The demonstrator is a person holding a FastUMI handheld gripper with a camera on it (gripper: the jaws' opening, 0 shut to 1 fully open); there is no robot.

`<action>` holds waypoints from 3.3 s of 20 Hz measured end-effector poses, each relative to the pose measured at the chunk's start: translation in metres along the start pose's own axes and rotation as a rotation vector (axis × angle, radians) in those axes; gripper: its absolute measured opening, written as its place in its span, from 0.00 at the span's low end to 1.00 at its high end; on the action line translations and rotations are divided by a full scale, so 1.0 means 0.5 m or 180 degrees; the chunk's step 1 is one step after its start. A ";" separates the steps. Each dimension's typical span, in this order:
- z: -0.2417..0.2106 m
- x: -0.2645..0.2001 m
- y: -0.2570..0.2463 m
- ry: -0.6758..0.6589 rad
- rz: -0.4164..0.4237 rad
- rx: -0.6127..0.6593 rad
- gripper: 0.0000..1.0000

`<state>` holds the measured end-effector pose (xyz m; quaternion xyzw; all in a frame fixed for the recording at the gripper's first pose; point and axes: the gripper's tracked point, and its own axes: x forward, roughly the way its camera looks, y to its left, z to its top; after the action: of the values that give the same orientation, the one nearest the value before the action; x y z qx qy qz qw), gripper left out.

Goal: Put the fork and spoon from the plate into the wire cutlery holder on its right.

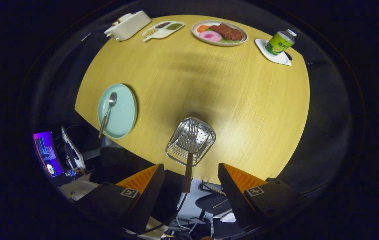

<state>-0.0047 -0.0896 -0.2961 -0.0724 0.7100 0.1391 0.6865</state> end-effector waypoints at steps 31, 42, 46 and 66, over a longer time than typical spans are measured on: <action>0.099 0.240 0.601 -0.1339 0.0342 -0.0035 1.00; 0.090 0.409 0.661 -0.0676 0.0235 0.0231 0.99; 0.109 0.401 0.668 -0.0693 0.0279 0.0426 0.93; 0.087 0.419 0.627 -0.0285 0.0373 0.0980 0.17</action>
<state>-0.0651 0.2397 -0.4748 0.0814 0.6947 0.0715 0.7111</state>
